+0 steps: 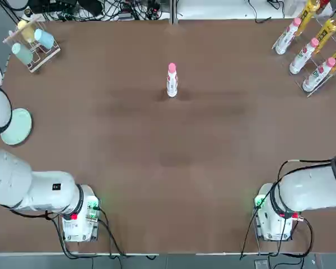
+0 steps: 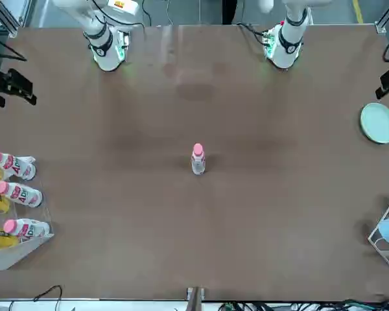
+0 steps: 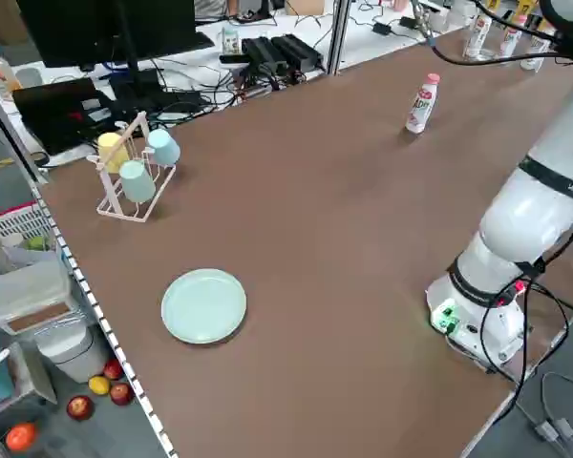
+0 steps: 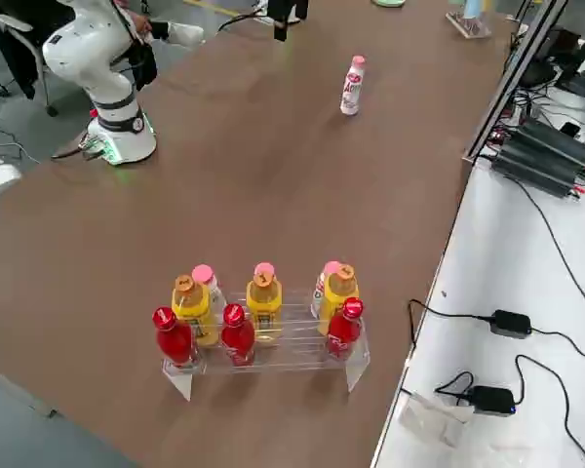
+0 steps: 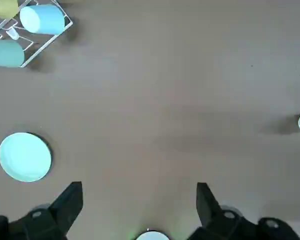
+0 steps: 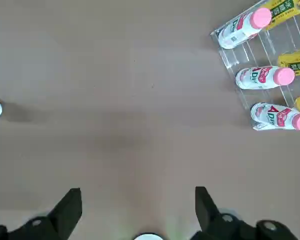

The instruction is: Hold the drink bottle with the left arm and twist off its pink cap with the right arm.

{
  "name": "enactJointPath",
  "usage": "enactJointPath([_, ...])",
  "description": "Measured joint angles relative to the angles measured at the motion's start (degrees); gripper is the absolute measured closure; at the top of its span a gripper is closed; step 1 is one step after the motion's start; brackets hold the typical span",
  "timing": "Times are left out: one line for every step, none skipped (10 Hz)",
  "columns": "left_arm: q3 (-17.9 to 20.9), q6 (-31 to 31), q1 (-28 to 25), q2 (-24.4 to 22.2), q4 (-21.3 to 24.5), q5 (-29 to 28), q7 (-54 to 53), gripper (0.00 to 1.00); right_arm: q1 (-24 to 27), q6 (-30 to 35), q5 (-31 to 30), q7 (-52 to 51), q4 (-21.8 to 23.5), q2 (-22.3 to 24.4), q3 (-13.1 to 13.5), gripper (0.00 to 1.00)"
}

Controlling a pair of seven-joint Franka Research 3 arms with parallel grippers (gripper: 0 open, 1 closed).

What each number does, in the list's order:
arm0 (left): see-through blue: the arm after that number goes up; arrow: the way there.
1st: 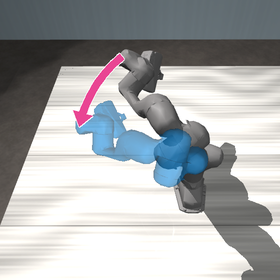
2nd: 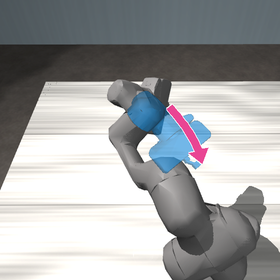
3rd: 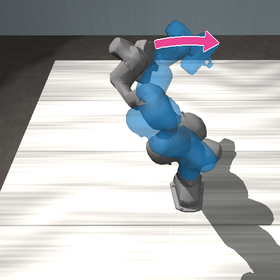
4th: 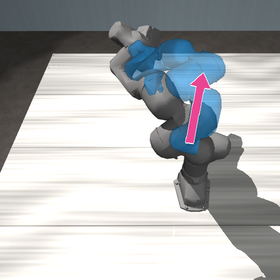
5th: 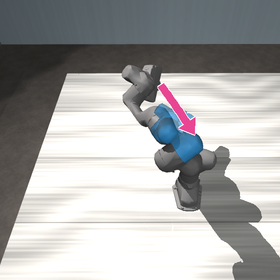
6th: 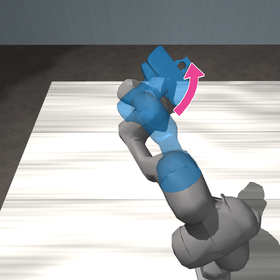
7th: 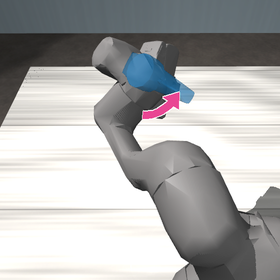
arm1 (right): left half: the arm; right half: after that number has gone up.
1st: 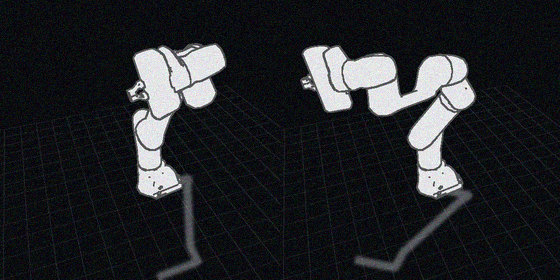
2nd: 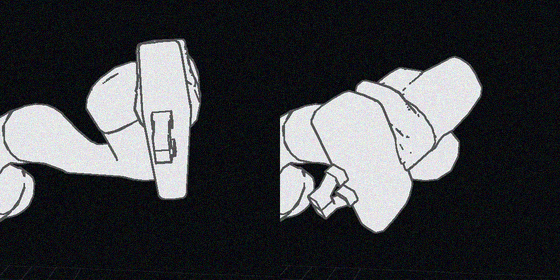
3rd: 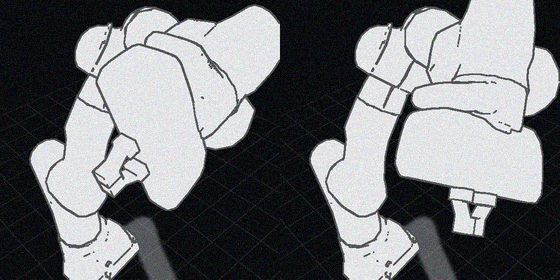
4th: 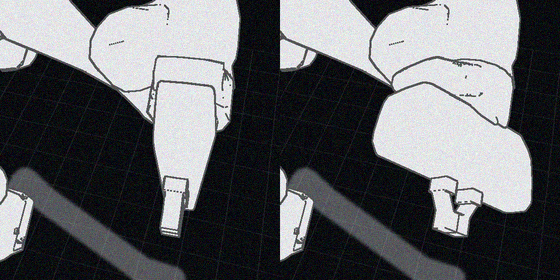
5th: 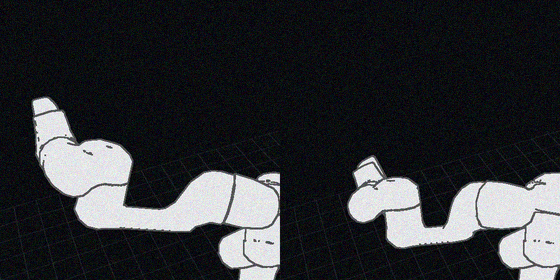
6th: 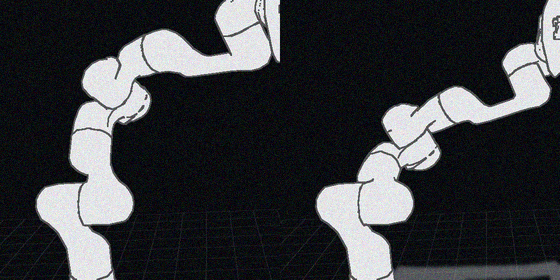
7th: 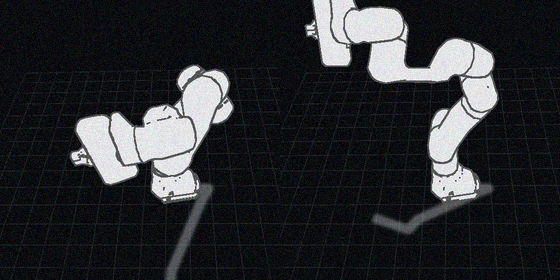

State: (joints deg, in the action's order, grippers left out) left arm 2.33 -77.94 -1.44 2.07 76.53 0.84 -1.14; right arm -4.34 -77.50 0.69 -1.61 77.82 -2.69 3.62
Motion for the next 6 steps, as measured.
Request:
enactJointPath([0.0,0.0,0.01,0.0,0.0,0.0,0.0,0.0,0.0,0.0,0.0,0.0,0.0,-0.02,0.0,0.0])
enactJointPath([0.0,0.0,0.01,0.0,0.0,0.0,0.0,0.0,0.0,0.0,0.0,0.0,0.0,-0.03,0.0,0.0])
enactJointPath([-0.09,-0.01,0.0,0.0,0.0,0.0,0.0,0.0,0.0,0.0,0.0,0.0,0.0,-0.06,0.0,0.0])
enactJointPath([-0.39,-0.05,0.0,0.0,0.0,0.07,0.16,0.0,0.0,0.0,0.0,0.0,0.0,-0.12,0.0,0.0])
enactJointPath([-0.65,-0.05,0.0,0.04,0.08,0.79,2.29,0.0,0.0,0.0,0.01,0.0,0.0,-0.17,0.0,0.0])
enactJointPath([-0.77,-0.03,0.0,0.38,0.26,2.53,7.25,0.0,0.0,0.0,0.01,0.0,0.0,-0.19,0.0,0.0])
